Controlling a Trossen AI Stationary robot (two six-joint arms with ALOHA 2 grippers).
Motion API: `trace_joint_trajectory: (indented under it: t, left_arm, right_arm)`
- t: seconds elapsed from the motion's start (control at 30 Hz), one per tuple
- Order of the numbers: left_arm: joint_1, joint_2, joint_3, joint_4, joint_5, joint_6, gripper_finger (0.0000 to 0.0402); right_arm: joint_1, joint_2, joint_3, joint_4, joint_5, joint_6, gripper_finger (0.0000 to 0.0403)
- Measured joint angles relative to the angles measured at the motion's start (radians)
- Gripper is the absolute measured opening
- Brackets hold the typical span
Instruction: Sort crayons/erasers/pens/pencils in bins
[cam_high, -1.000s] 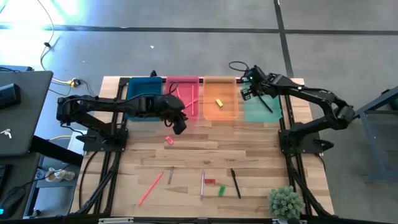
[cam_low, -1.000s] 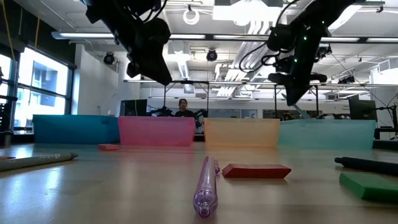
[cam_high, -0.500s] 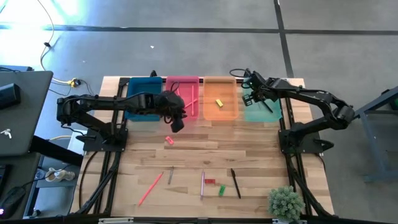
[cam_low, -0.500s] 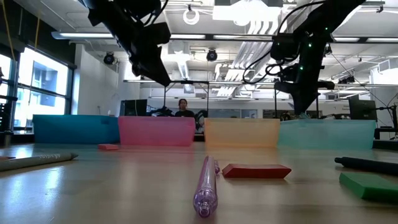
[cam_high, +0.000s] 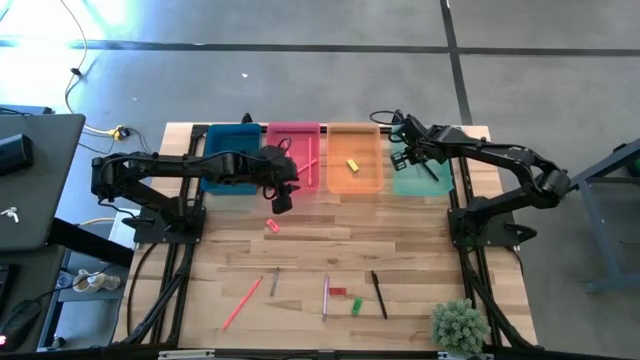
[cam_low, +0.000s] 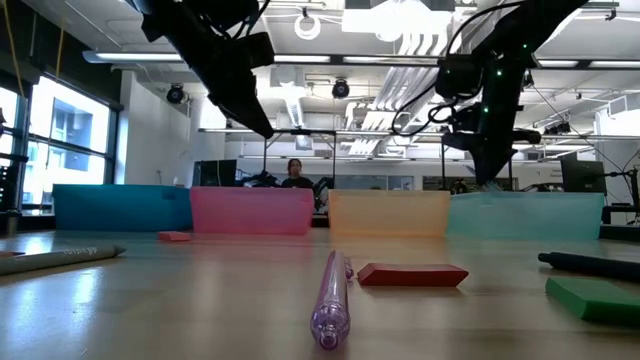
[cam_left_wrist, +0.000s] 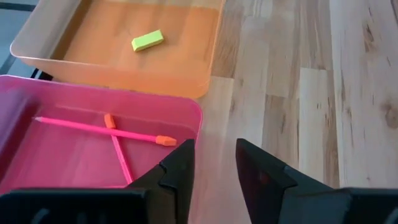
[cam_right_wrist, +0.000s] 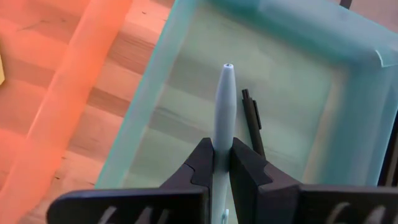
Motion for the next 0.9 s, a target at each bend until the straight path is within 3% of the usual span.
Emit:
trace_joint_trajectory:
  t: [0.33, 0.67, 0.9]
  left_arm:
    - [0.000, 0.000, 0.000, -0.035, -0.002, -0.095, 0.0166]
    - [-0.039, 0.000, 0.000, -0.243, -0.002, -0.102, 0.0170]
    - [-0.123, 0.000, 0.000, -0.298, -0.001, -0.002, 0.0170]
  right_arm:
    - [-0.018, 0.000, 0.000, -0.012, -0.039, -0.024, 0.0012]
    - [-0.066, 0.000, 0.000, -0.018, -0.108, -0.117, 0.0012]
    - [-0.097, 0.000, 0.000, -0.017, -0.175, -0.150, 0.0012]
